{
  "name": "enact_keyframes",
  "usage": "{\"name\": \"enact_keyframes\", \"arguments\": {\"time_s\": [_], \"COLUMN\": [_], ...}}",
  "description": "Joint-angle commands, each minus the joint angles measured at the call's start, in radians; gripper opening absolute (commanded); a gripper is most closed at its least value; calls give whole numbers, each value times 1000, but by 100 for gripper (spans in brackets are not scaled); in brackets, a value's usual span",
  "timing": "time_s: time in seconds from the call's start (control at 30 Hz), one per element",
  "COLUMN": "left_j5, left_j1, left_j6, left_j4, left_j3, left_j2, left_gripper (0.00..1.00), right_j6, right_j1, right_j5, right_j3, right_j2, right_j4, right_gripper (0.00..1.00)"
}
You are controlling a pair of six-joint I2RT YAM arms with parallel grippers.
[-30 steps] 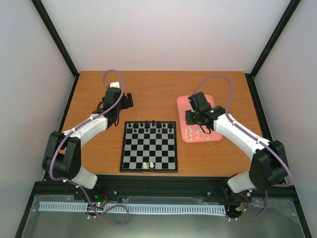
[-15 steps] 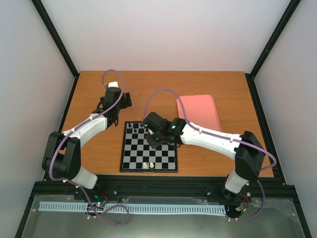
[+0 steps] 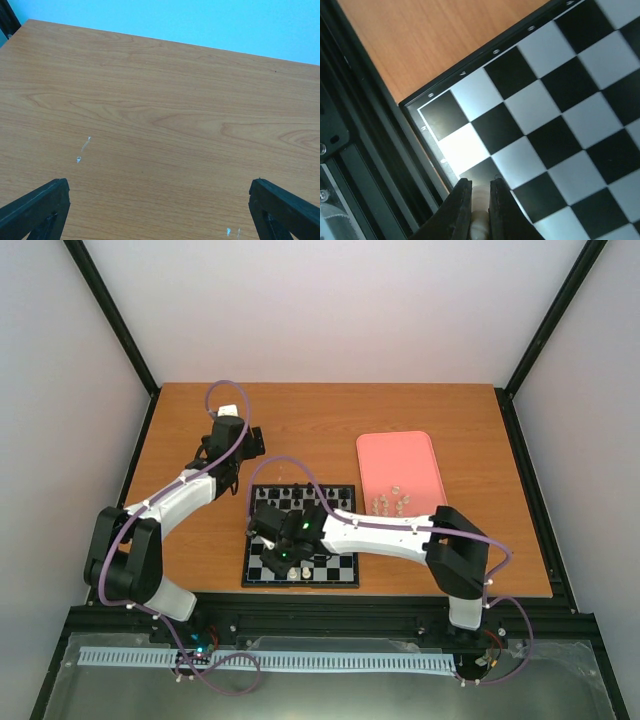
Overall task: Set up the chess pieces on the board
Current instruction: Place the chess piece on the chessboard.
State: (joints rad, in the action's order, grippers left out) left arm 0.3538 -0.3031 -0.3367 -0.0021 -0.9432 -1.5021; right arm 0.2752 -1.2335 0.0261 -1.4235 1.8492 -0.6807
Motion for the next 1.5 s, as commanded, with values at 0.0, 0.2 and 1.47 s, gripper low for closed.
{"name": "enact_keyframes", "arguments": {"time_s": [0.0, 0.2, 1.47], "left_j5": [4, 2, -5], "left_j1": [-2, -2, -2], "left_j6": [-1, -1, 5], "left_j4": [-1, 6, 20], "left_j3": [-14, -7, 5], "left_j2": [26, 27, 36], "left_gripper": [100, 100, 100], "right_j6": [-17, -21, -23], "right_j1": [-29, -35, -35], "right_j5": [27, 36, 34], "right_j3": [-48, -52, 16], "right_j2": [40, 71, 113], "right_j4": [-6, -18, 20], "right_gripper": [5, 5, 6]}}
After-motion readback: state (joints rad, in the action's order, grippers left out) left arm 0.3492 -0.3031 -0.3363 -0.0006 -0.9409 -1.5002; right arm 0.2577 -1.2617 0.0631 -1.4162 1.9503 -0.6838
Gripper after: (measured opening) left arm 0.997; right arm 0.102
